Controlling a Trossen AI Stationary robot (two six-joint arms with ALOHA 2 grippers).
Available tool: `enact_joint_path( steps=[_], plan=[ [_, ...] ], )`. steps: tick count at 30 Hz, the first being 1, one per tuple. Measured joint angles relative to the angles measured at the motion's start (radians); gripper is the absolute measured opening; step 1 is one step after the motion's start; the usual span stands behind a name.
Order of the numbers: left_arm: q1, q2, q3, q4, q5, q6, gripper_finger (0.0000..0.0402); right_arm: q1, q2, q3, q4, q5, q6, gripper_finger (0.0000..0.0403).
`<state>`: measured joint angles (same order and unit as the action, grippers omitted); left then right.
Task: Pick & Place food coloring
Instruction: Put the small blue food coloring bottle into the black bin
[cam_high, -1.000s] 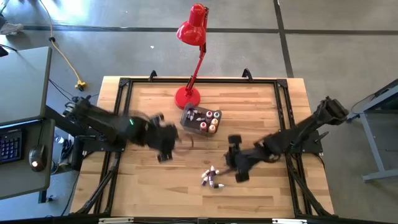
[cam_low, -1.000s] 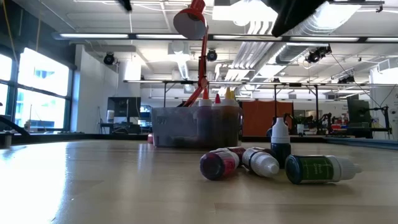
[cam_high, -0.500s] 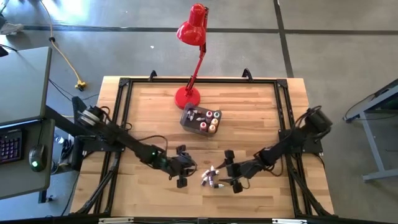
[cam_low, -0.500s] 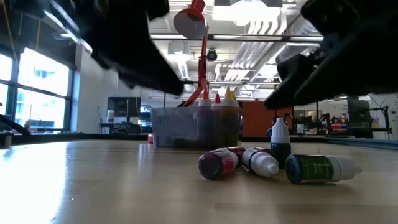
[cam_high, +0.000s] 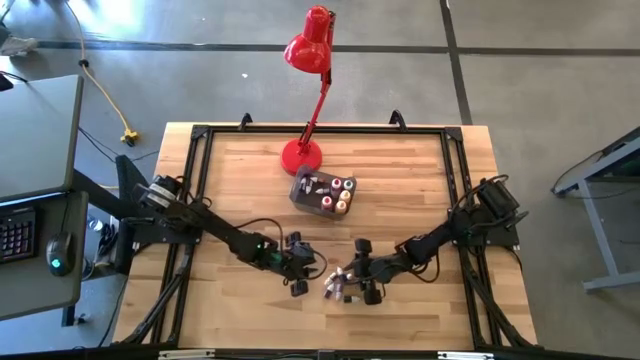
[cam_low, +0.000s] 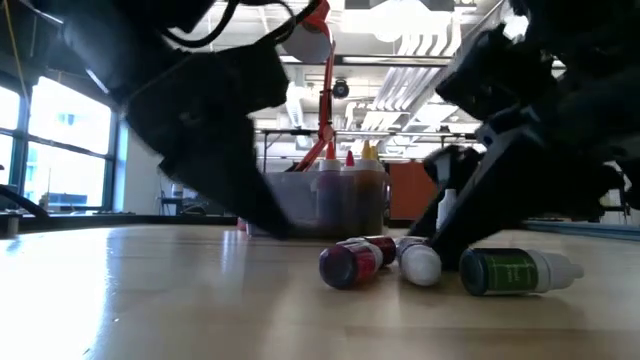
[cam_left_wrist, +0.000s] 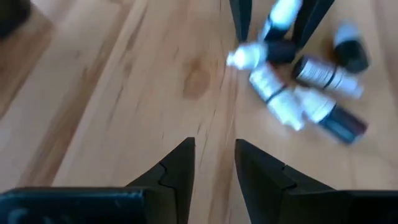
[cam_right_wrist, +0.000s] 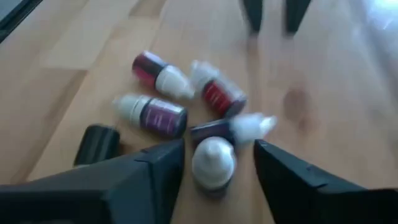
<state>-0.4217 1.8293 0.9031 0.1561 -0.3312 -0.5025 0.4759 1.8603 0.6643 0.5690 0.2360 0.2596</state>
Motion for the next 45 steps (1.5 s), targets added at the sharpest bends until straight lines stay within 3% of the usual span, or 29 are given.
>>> enact_joint_path(
  steps=[8,16,21,25,30,35,45],
  plan=[
    [0.028,-0.003,0.003,0.004,0.002,0.006,0.0120,-0.001,0.001,0.002,-0.020,0.011,0.028,0.0065],
    [0.031,-0.003,0.002,-0.026,0.000,0.016,0.0120,-0.062,-0.048,0.079,-0.038,-0.020,-0.098,0.0063],
    [0.029,-0.003,0.002,-0.069,0.038,-0.018,0.0120,-0.177,-0.149,0.199,-0.223,0.021,-0.266,0.0087],
    [0.029,-0.003,0.002,-0.100,0.041,-0.031,0.0120,-0.312,-0.192,0.353,-0.345,0.041,-0.424,0.0070],
    [0.029,-0.003,0.003,-0.116,0.033,-0.068,0.0120,-0.522,-0.166,0.526,-0.490,-0.089,-0.482,0.0064],
    [0.029,-0.003,0.003,-0.114,0.038,-0.071,0.0120,-0.685,-0.105,0.543,-0.558,-0.247,-0.444,0.0085],
    [0.028,-0.003,0.003,-0.130,0.028,-0.071,0.0120,-0.739,0.003,0.532,-0.592,-0.315,-0.467,0.0078]
  ],
)
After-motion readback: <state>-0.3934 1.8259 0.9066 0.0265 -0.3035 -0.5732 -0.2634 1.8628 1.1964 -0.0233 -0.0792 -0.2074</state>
